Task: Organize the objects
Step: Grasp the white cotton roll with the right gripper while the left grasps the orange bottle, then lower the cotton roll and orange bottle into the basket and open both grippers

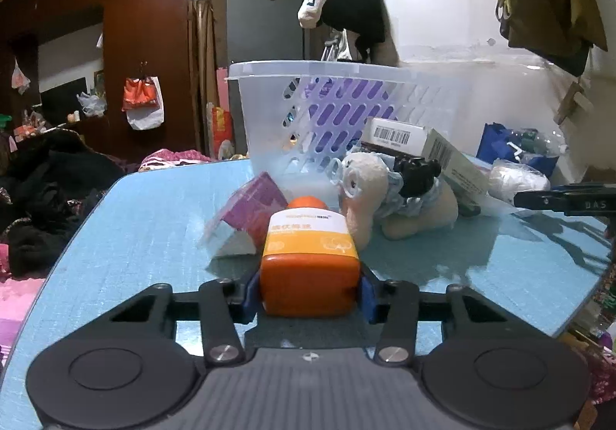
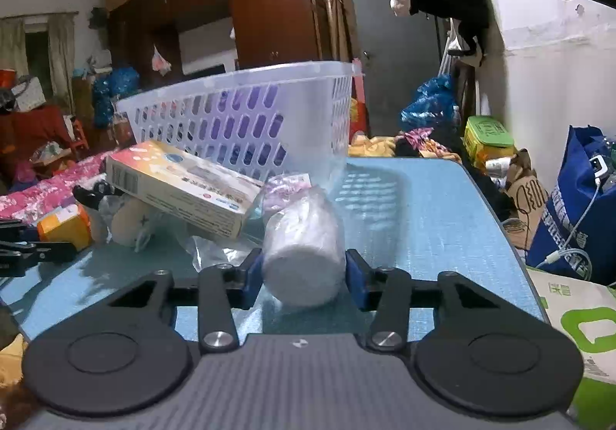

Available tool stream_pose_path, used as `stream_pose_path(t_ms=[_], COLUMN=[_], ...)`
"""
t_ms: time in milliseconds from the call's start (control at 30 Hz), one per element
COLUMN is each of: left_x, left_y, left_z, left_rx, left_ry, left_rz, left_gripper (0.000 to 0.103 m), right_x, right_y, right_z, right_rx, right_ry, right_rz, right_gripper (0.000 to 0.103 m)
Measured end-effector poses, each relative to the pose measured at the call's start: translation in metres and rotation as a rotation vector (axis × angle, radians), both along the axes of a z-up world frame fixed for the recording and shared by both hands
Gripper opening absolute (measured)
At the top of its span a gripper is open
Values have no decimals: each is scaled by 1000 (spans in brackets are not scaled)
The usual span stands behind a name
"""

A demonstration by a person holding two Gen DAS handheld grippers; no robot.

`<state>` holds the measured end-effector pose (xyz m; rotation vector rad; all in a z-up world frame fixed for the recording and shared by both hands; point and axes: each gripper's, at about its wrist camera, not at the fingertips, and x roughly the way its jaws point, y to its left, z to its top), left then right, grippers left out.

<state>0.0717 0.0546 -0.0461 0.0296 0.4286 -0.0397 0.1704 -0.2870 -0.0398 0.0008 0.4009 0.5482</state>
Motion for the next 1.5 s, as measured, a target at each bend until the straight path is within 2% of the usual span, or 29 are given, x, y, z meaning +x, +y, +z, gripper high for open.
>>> stream_pose_path(t_ms=[133,400,633,767,833,933,1000,1100,1200,1333,1500], left_x=[-11,-41,-42,-34,-17,24,63,127,167,193,196], left_y=[0,-2,1,1,0,0,1,4,1,4,13], left_z=[-3,17,31,56,80,114,133,149,150,138,129], left_rx=[-21,-28,-56,-75,-83,-88,-104,-112,-77,-54,-57], left_ry=[-43,-190,-236,-279,-287,-258,-199,-52,40,122,122], left_rz=[-9,-18,-19,-38,-54,-54,-39,-10,21,46,51], left_gripper=[52,52,52,52,52,52,52,52,52,52,54], right_x=[-13,-26,-32,-27,-17,13,40,86,117,144,144], right_y=[-5,-19,-10,-3,4,27,45,72,90,106,106], right_z=[2,18,25,44,62,97,117,136,139,125,115], right_rx=[6,71,82,84,78,21,-36,-102,-154,-242,-241], right_ry=[-84,-127,-151,-176,-188,-202,-175,-78,-5,60,76], right_rz=[-7,-5,31,57,75,78,56,40,20,-18,-9], right_gripper=[48,48,48,47,47,47,47,47,48,48,48])
